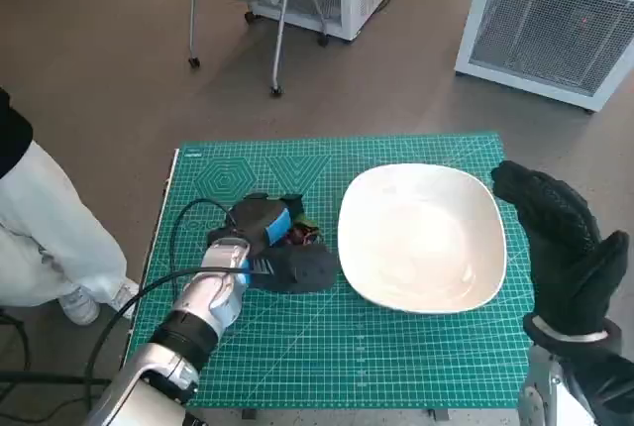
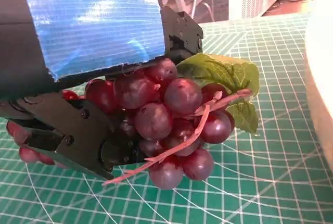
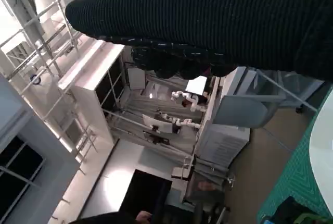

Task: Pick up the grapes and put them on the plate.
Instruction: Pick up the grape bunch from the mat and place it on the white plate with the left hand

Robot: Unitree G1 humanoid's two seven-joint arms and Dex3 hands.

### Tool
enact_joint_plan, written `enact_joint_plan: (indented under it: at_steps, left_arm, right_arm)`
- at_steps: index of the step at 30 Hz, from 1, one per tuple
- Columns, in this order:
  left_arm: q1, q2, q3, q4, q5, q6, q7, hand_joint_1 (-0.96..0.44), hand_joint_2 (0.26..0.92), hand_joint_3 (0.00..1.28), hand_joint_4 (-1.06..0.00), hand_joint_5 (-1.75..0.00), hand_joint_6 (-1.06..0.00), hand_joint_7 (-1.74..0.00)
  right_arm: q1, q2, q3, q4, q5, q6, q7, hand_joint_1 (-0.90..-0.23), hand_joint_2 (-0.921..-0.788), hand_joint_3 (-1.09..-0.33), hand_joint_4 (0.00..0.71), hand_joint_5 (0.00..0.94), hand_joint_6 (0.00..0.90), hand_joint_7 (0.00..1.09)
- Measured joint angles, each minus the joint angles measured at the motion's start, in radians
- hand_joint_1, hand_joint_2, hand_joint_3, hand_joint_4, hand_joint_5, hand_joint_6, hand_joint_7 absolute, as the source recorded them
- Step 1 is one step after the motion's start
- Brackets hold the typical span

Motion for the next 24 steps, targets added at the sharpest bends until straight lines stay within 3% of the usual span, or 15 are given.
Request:
enact_joint_plan:
  at_steps: [7,10,14,19,24]
  left_arm:
    - [0.025,0.036,0.015,-0.126,-0.009,0.009,-0.051,0.0,0.751,0.56,-0.44,-1.47,-0.46,-1.44]
    - [0.043,0.056,0.024,-0.207,-0.011,0.024,-0.081,0.0,0.7,0.59,-0.48,-1.52,-0.58,-1.25]
    - [0.08,0.093,0.04,-0.351,-0.007,0.048,-0.123,0.0,0.756,0.39,-0.58,-1.47,-0.72,-0.96]
    - [0.119,0.133,0.061,-0.52,0.01,0.079,-0.158,0.0,0.816,0.23,-0.67,-1.35,-0.75,-0.9]
    - [0.158,0.17,0.09,-0.668,0.028,0.103,-0.178,0.0,0.853,0.15,-0.67,-1.33,-0.77,-0.88]
  right_arm:
    - [-0.001,0.0,0.0,0.0,0.001,0.0,0.0,-0.526,-0.921,-0.563,0.448,0.0,0.117,0.54]
    - [-0.001,0.0,0.0,0.0,0.001,0.0,0.0,-0.528,-0.921,-0.563,0.448,0.0,0.116,0.54]
    - [-0.002,0.0,0.0,0.0,0.002,0.0,0.0,-0.532,-0.921,-0.562,0.448,0.0,0.116,0.54]
    - [-0.003,0.0,-0.001,0.0,0.003,0.0,0.0,-0.532,-0.921,-0.561,0.448,0.0,0.116,0.54]
    - [-0.006,0.001,0.0,0.0,0.003,0.001,0.0,-0.532,-0.921,-0.561,0.448,0.0,0.116,0.54]
